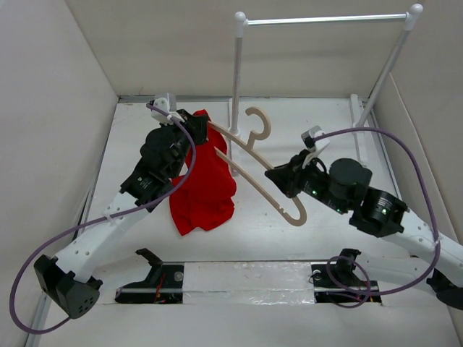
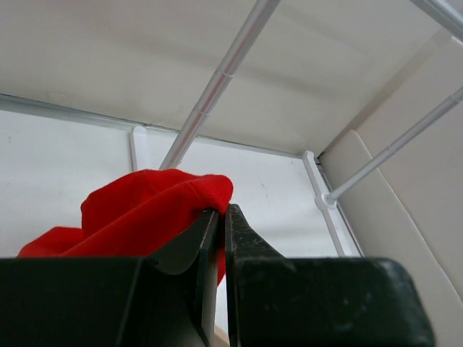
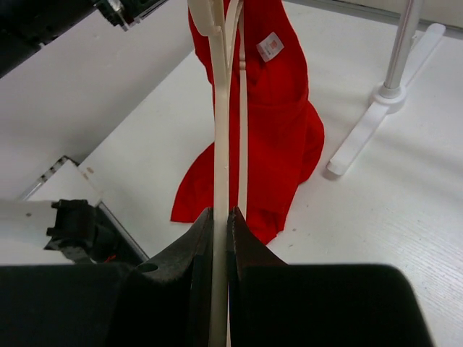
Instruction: Place the t-shirt on the hanger
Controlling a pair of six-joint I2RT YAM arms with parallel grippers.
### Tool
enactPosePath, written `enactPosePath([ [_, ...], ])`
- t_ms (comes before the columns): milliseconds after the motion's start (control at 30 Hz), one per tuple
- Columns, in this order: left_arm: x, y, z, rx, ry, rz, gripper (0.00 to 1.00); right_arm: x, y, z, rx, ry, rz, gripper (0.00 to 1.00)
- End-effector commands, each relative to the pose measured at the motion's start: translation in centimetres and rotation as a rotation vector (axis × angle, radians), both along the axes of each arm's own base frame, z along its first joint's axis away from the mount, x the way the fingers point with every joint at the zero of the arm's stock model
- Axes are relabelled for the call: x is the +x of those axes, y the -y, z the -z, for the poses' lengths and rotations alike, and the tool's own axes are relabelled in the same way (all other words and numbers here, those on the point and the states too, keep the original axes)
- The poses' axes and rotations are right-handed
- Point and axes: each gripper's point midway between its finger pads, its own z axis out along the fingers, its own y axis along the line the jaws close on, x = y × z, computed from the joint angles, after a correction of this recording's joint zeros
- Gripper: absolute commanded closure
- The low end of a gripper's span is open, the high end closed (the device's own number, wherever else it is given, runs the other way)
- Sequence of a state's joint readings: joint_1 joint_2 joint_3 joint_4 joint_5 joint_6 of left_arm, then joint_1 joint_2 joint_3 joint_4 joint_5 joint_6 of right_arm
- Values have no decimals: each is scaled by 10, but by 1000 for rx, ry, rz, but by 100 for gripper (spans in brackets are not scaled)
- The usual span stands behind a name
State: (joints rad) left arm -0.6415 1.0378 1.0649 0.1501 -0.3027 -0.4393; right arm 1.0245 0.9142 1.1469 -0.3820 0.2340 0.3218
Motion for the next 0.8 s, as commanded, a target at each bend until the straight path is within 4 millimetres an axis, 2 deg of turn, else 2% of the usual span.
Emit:
enactPosePath([
  [0,-8,-12,-53,-74,115,-32,100,-27,9,-13,67,5,-92,100],
  [100,-4,-13,-51,-77,106,-37,100,-34,23,-4,55,-9,-86,100],
  [200,-2,-7,-50,-78,99,-21,100,-40,26,-3,55,-5,-105,100],
  [400,4,10,-41,-41,62,37,100,-41,5,-11,46,25,-185,100],
  [533,8,21,-32,17,20,84,100,-30,-3,-17,61,65,-158,100],
  [567,8,24,-30,19,16,96,100,-24,-6,-13,41,63,-144,100],
  [700,-1,24,-26,1,20,107,100,-8,-10,-22,61,97,-79,100],
  [767,-7,23,-24,-7,15,123,100,-1,-11,-33,95,132,-50,100],
])
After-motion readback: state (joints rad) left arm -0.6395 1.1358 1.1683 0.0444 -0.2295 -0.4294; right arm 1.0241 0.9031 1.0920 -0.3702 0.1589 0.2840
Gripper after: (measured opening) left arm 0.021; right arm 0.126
